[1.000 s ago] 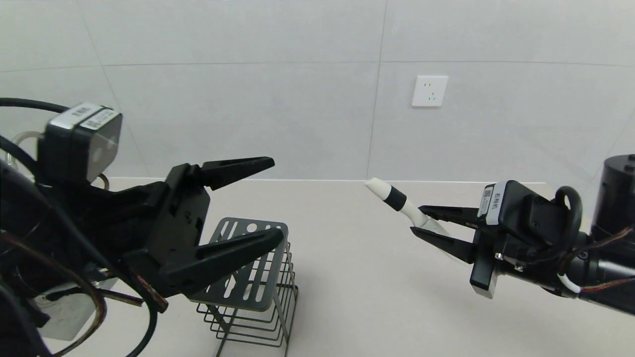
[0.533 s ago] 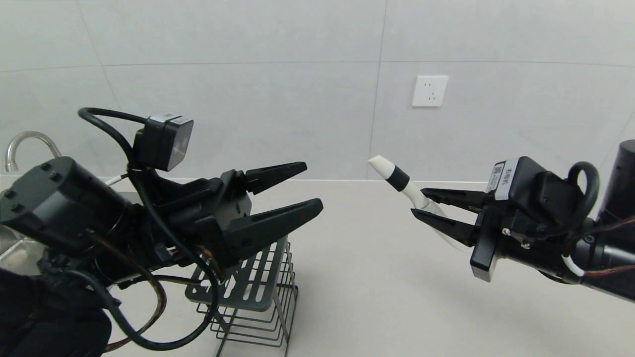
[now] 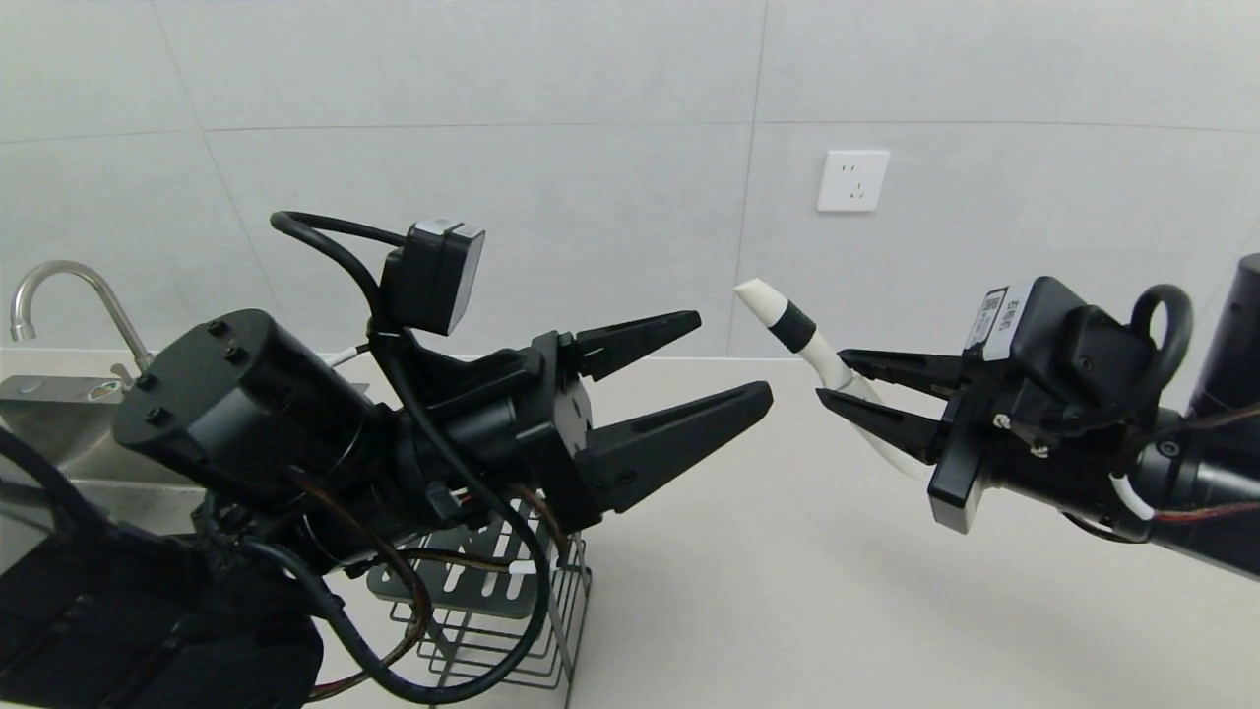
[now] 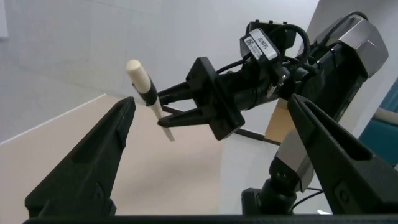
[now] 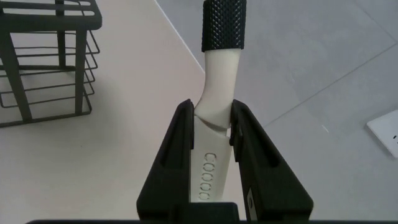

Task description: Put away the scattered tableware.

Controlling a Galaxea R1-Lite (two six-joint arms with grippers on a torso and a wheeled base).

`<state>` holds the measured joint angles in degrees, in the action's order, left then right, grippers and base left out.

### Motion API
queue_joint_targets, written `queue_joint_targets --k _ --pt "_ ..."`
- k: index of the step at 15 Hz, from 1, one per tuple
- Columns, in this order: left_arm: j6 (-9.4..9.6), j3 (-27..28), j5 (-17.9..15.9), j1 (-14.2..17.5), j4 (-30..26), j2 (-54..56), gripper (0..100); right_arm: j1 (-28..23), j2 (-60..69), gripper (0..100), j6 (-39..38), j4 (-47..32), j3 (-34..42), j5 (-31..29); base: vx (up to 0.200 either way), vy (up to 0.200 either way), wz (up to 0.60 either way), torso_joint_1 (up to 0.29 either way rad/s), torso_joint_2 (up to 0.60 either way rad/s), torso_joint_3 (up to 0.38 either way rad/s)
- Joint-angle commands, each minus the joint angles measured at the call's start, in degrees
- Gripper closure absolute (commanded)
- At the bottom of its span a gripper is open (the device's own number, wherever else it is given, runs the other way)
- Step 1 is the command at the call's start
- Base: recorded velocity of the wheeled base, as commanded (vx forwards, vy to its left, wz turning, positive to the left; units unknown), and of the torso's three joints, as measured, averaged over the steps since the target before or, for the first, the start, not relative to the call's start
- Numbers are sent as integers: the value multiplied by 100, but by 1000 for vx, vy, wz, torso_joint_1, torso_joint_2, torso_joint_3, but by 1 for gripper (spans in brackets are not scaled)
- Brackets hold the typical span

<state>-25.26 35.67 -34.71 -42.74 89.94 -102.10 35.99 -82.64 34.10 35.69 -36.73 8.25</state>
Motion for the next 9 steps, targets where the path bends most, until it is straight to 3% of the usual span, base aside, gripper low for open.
queue_joint_targets --k 1,4,6,9 --pt "30 300 192 -182 6 -205 0 5 -15 100 -8 8 -106 -17 0 0 0 0 0 0" --pt "47 687 403 -463 6 -522 0 5 -24 100 -17 52 -194 -17 0 0 0 0 0 0" --pt "223 924 667 -437 6 -768 0 5 -7 100 -114 87 -247 -25 0 0 0 0 0 0" --pt "232 995 781 -411 6 -794 0 -4 20 100 -123 140 -300 -34 0 0 0 0 0 0"
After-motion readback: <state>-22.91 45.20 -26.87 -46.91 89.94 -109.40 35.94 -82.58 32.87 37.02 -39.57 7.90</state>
